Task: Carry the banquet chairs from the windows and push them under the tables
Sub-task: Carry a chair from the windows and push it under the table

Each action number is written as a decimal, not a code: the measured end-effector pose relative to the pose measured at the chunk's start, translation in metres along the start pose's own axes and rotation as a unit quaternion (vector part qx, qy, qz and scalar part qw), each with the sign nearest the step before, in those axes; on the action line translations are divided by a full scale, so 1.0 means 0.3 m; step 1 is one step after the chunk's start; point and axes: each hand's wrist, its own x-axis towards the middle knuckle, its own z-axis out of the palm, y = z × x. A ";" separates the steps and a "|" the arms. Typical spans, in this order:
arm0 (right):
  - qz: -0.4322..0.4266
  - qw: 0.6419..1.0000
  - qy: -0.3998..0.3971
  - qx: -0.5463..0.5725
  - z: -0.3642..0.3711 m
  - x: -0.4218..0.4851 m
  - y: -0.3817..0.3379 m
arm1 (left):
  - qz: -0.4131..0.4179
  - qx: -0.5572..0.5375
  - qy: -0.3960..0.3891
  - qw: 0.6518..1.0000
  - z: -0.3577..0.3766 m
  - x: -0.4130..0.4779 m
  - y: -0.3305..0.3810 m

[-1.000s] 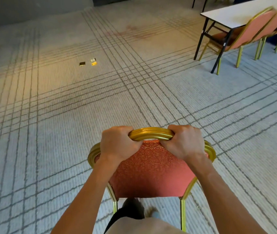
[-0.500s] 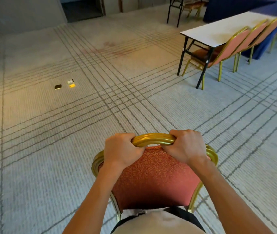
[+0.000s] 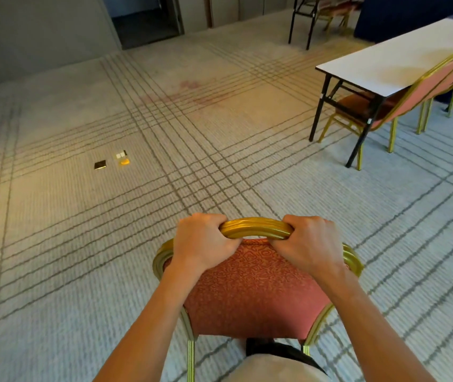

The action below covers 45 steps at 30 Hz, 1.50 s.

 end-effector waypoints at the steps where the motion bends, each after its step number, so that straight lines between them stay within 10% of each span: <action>1: -0.008 1.000 0.001 0.009 0.020 0.082 0.019 | -0.004 0.009 -0.004 1.000 0.020 0.075 -0.016; 45: -0.006 0.999 -0.005 0.033 0.609 3.110 0.702 | 0.011 -0.008 -0.047 0.999 0.948 3.040 -0.665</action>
